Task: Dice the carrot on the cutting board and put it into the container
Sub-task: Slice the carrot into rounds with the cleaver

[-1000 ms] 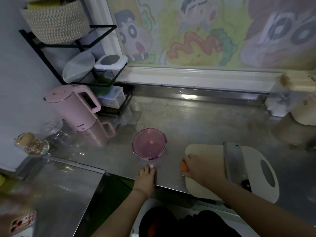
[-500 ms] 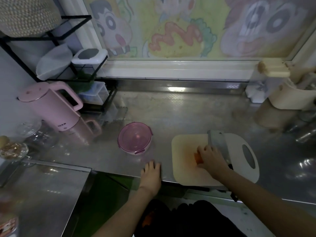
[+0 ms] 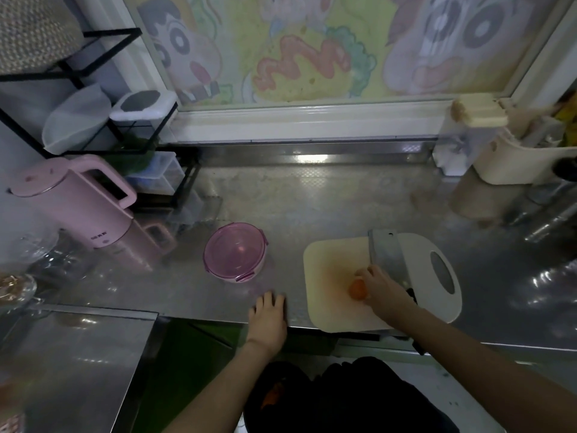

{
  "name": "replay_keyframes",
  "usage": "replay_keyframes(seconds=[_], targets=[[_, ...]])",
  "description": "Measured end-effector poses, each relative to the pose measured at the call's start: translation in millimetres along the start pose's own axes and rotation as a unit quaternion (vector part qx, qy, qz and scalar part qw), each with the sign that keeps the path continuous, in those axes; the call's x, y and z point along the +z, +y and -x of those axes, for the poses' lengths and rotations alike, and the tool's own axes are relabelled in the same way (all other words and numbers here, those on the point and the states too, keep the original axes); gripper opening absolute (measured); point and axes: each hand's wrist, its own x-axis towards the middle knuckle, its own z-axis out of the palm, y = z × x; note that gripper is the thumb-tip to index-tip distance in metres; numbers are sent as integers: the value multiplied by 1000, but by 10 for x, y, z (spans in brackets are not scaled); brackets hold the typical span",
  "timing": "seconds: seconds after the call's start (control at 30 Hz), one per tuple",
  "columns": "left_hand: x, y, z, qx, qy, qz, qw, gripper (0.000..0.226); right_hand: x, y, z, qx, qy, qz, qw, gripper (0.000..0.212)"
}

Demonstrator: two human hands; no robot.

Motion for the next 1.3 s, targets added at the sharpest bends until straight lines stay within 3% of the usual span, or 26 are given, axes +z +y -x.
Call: replay_keyframes(seconds=[0.17, 0.3, 0.4, 0.6, 0.63, 0.7, 0.8, 0.87, 0.97, 1.17, 1.3], targets=[[-7, 11, -28, -8, -5, 17, 1000, 52, -48, 264, 161, 142, 94, -44, 984, 47], [-77, 153, -93, -19, 21, 63, 998, 40, 26, 476, 324, 257, 70, -150, 952, 60], [-97, 411, -149, 23, 51, 88, 995, 38, 85, 514, 365, 279, 44, -186, 941, 59], [-138, 1007, -277, 77, 47, 178, 980, 47, -22, 515, 334, 304, -5, -241, 922, 21], [-137, 1076, -299, 81, 44, 186, 978, 49, -53, 517, 339, 302, -14, -273, 914, 27], [-128, 1183, -331, 86, 38, 190, 977, 50, -117, 532, 365, 303, -47, -379, 873, 32], [-106, 1283, -374, 82, 15, 219, 972, 43, -206, 475, 434, 313, -74, -544, 775, 16], [-92, 1324, -394, 78, 15, 243, 967, 35, -254, 443, 449, 312, -74, -566, 760, 11], [-92, 1347, -404, 81, 38, 283, 955, 28, -347, 383, 455, 284, -25, -561, 777, 3], [-212, 1198, -420, 74, 99, 271, 955, 28, -445, 168, 529, 185, 10, -367, 912, 11], [-217, 1048, -404, 43, 90, 261, 960, 34, -409, 4, 543, 158, -6, -351, 923, 8]])
